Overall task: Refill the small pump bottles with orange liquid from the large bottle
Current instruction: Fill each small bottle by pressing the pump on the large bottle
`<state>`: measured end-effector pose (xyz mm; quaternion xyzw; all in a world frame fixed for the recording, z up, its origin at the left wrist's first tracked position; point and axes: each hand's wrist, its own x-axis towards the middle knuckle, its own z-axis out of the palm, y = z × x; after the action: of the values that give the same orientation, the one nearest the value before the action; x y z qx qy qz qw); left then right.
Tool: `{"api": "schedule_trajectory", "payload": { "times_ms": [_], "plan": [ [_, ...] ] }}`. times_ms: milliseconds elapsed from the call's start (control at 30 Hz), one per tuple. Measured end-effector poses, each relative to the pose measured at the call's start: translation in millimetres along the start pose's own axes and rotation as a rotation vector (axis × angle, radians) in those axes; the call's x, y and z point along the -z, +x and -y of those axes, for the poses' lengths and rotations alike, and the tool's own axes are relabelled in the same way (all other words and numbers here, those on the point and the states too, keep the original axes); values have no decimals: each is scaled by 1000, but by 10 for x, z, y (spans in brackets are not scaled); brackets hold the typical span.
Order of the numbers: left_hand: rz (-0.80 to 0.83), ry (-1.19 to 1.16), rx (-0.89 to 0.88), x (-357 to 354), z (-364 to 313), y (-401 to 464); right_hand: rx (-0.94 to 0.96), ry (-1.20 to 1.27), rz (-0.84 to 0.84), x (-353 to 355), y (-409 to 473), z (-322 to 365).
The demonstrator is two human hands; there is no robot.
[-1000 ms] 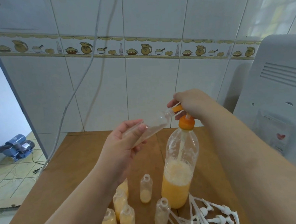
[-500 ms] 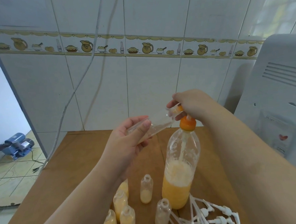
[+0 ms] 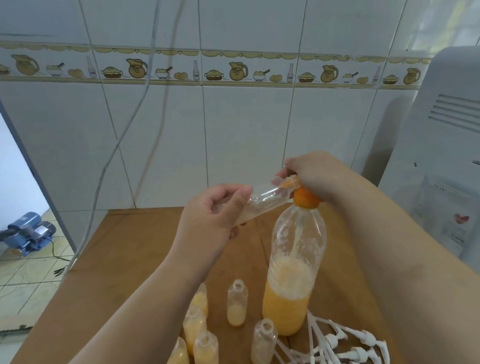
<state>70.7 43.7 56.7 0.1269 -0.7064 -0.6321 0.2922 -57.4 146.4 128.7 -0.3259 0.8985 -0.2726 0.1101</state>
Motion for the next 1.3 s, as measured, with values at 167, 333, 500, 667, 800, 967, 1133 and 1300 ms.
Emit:
{"api": "schedule_trajectory", "payload": {
  "times_ms": [167,333,500,667,800,967,1133,1300],
  "plan": [
    [14,12,-45,62,-150,5,-11,245,-30,59,-35,-7],
    [-17,69,-47,33,-117,14,-22,293,-71,34,-59,-67],
    [-20,155,-50,2,-91,16,-61,352,-21,11,-120,-68],
    [-6,223,-230,-29,-222,19,-66,444,33,179,-136,-71],
    [25,278,-230,-53,-162,48,-100,440,-30,99,-142,-164],
    [37,323,-189,-30,-170,27,-110,343,0,62,-156,-120],
    [20,347,-294,21,-309,-9,-23,252,-35,155,-162,-61],
    [4,364,-285,-14,-194,-18,-57,366,-64,60,-141,-78]
  ]
}}
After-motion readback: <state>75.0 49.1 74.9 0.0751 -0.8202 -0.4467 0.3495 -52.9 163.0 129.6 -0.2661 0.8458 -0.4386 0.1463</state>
